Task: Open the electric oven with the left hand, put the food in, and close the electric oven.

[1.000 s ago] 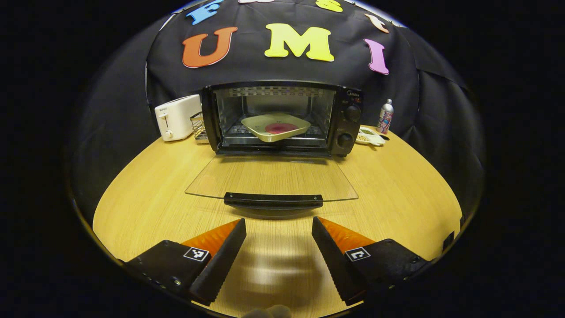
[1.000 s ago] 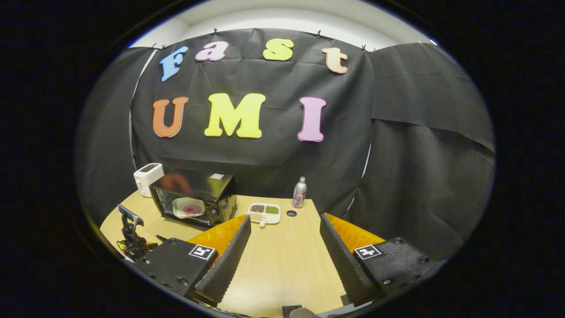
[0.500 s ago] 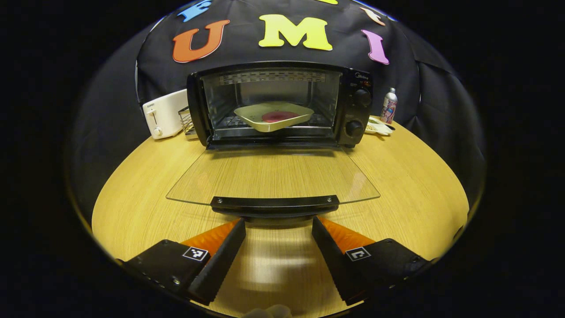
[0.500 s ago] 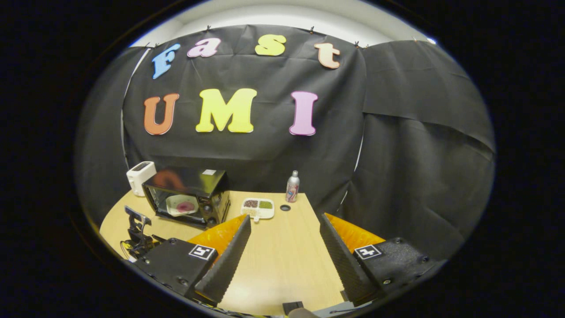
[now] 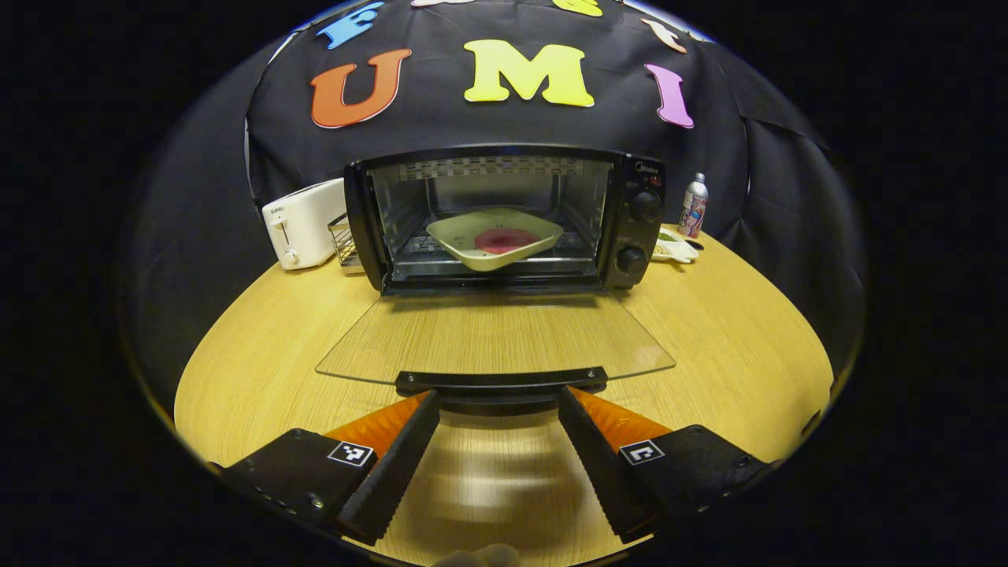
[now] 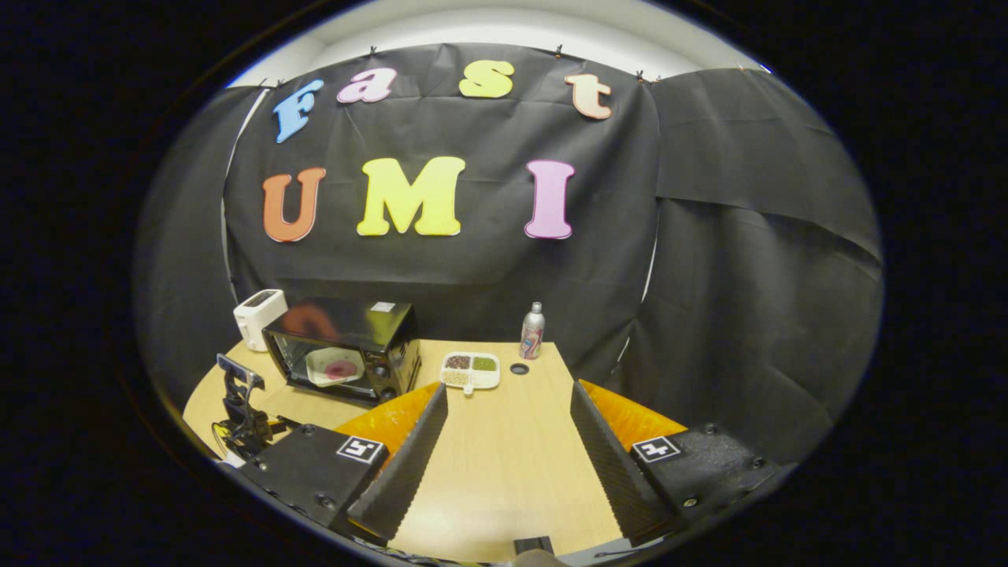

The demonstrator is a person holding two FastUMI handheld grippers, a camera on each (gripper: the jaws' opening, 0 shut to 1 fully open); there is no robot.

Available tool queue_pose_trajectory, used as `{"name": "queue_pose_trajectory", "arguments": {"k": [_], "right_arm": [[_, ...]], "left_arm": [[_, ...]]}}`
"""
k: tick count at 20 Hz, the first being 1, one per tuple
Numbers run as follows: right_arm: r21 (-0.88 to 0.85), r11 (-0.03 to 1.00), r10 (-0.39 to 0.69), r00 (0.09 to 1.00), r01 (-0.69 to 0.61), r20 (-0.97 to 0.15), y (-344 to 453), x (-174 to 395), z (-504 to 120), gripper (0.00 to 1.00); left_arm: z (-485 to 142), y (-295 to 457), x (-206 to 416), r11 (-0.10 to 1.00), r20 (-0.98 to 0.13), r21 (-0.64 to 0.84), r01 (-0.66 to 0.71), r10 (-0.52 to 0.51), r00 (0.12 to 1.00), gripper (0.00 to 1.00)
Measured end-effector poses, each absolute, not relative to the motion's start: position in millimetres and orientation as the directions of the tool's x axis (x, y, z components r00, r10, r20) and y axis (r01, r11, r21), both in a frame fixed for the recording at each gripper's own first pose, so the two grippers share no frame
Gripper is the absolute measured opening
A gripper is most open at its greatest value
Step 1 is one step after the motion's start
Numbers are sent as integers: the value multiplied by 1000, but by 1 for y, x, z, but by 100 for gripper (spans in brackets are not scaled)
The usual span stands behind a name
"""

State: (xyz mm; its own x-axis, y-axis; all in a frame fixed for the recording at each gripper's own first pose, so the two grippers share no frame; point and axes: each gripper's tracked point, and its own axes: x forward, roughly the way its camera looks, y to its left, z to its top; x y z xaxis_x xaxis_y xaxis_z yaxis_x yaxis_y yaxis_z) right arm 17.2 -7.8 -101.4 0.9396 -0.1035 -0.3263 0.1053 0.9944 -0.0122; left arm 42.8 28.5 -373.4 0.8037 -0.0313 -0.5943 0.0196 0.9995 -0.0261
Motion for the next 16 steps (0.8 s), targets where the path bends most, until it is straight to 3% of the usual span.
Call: {"name": "queue_pose_trajectory", "arguments": {"k": [4, 10, 16], "right_arm": [[18, 994, -96, 941, 107, -323, -8, 19, -103, 96], [22, 992, -112, 938, 126, -329, -17, 17, -106, 100], [20, 992, -106, 925, 121, -366, -12, 21, -120, 96]], "left_arm": [[-346, 30, 59, 1000, -552, -9, 26, -27, 834, 98], [-342, 29, 51, 999, -549, -2, 43, -37, 835, 98], [-373, 14, 20, 998, -604, -21, 67, -66, 794, 97]]}}
